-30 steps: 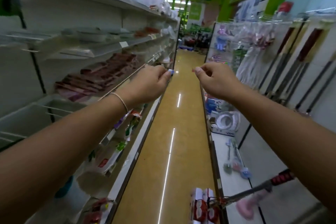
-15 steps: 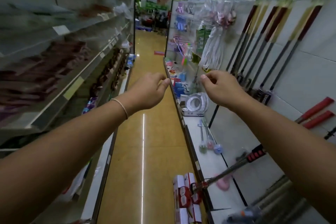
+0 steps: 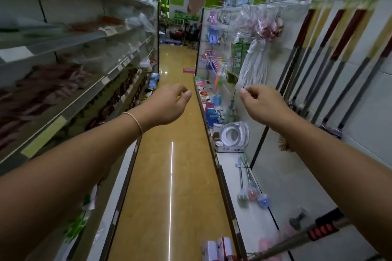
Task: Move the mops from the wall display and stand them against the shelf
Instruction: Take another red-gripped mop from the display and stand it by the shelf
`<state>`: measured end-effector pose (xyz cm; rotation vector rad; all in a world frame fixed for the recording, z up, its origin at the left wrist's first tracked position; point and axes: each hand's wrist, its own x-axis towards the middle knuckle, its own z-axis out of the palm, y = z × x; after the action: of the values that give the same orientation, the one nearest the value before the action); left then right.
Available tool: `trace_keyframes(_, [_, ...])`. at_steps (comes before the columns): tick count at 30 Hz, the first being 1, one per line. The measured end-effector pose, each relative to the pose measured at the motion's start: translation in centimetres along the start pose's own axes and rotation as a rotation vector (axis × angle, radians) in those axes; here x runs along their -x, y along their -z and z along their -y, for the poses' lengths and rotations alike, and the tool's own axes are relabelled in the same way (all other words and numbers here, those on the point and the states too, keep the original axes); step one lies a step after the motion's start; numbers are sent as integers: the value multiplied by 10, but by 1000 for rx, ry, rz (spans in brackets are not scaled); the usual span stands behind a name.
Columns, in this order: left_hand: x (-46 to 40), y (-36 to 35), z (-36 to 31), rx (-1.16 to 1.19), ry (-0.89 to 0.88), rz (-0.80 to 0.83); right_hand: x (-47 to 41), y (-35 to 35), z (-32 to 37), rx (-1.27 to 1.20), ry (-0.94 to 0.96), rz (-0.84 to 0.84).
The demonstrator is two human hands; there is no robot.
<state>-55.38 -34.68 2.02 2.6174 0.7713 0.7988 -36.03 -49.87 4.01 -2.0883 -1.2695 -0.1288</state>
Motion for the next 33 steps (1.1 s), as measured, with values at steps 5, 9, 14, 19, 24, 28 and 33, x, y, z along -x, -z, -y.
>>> trace_keyframes(5, [-58, -50, -9, 76, -50, 40, -34, -3, -43, 10, -20, -25])
trace_keyframes(9, [-100, -100, -16, 109, -111, 117, -50, -11, -83, 43, -102, -24])
trace_keyframes(14, [-149, -162, -20, 167, -235, 184, -65, -21, -134, 69, -263, -53])
trace_keyframes(19, [-198, -232, -17, 216, -336, 314, -79, -33, -189, 78, -441, -83])
trace_keyframes(24, [-246, -292, -21, 255, -458, 470, -84, -37, -231, 118, -655, -157])
trace_keyframes(28, [-270, -335, -31, 282, -549, 613, -63, -38, -260, 193, -842, -236])
trace_keyframes(33, [-265, -389, -54, 368, -651, 723, -9, -49, -282, 230, -1062, -293])
